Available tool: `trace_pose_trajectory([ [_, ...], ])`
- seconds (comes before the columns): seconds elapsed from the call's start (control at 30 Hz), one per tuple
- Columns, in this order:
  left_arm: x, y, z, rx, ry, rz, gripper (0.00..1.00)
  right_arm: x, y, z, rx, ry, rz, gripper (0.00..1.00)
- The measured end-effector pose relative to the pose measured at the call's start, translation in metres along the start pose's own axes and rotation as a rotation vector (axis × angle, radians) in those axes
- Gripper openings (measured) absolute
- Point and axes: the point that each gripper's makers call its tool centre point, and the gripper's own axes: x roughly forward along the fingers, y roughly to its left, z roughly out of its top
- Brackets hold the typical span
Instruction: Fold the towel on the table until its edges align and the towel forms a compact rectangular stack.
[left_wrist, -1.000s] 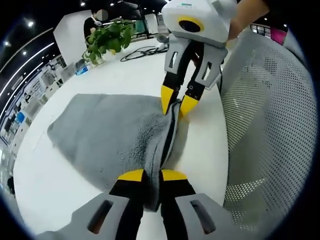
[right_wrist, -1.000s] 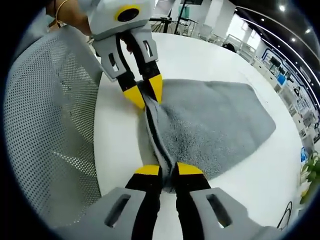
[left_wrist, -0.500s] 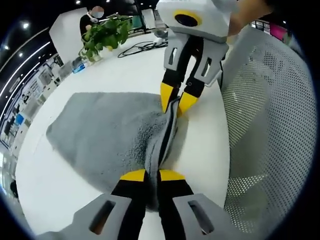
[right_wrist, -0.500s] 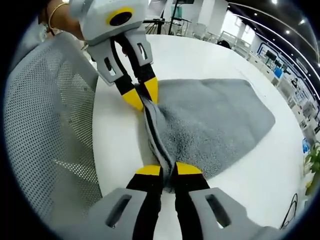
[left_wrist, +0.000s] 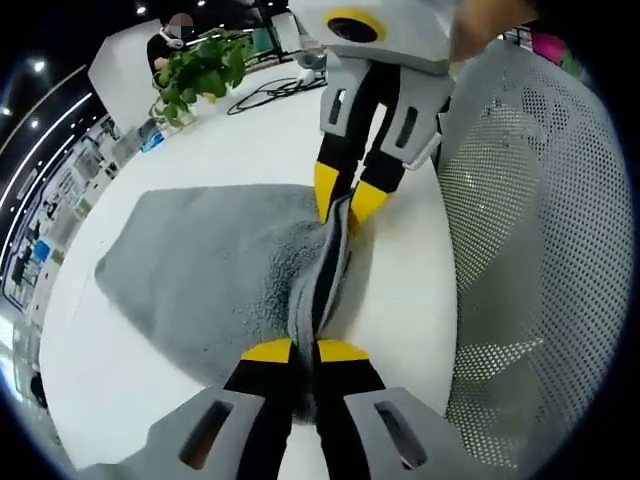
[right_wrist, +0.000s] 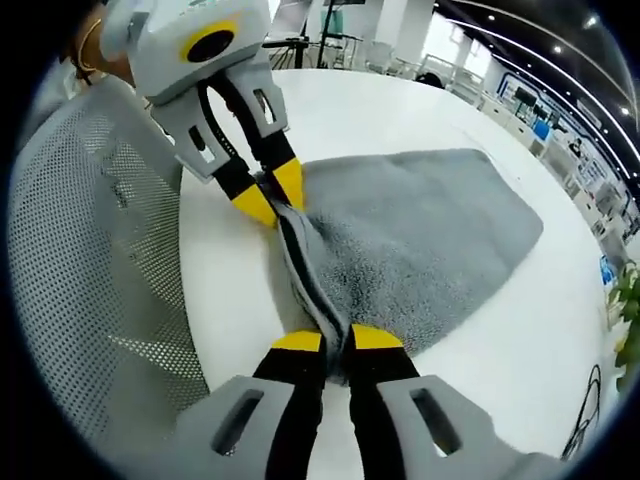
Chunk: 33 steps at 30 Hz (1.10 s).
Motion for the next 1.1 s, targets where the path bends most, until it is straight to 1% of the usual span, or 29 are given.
trace_pose_trajectory([
  [0.03,-0.003,-0.003,-0.002,0.053,0.029,0.001,0.06,0.000,0.003,-0.001,0.001,0.002,0.017,0.06],
  [0.1,-0.003,-0.011,-0.002,0.093,0.038,-0.008,0.06,-0.001,0.009,-0.002,-0.004,0.008,0.040,0.06],
  [0.2,-0.007,-0.016,-0.003,0.072,0.034,-0.013,0.06,-0.001,0.014,-0.003,0.004,0.009,0.056,0.06],
  [0.3,-0.012,-0.024,-0.005,0.011,0.025,-0.041,0.06,-0.003,0.024,-0.004,0.006,0.012,0.077,0.06],
  [0.33,-0.014,-0.026,-0.006,0.019,0.029,-0.047,0.06,-0.004,0.029,-0.005,-0.005,0.013,0.098,0.06],
  [0.43,-0.017,-0.035,-0.008,0.091,0.059,-0.054,0.06,-0.007,0.038,-0.005,0.004,0.009,0.121,0.05],
  [0.5,-0.019,-0.039,-0.007,0.088,0.057,-0.060,0.06,-0.010,0.043,-0.006,-0.008,0.014,0.133,0.05],
  [0.6,-0.022,-0.044,-0.008,0.061,0.048,-0.074,0.06,-0.012,0.049,-0.008,-0.021,0.016,0.143,0.05],
  [0.77,-0.034,-0.058,-0.007,0.078,0.051,-0.091,0.06,-0.020,0.063,-0.007,-0.047,0.019,0.171,0.05],
  [0.9,-0.045,-0.059,-0.003,0.056,0.033,-0.084,0.06,-0.028,0.069,-0.004,-0.075,0.006,0.157,0.05],
  [1.0,-0.054,-0.054,0.002,0.051,0.015,-0.067,0.06,-0.037,0.069,0.001,-0.057,-0.024,0.138,0.05],
  [1.1,-0.059,-0.050,0.007,0.042,0.000,-0.057,0.06,-0.040,0.067,0.003,-0.057,-0.038,0.125,0.04],
])
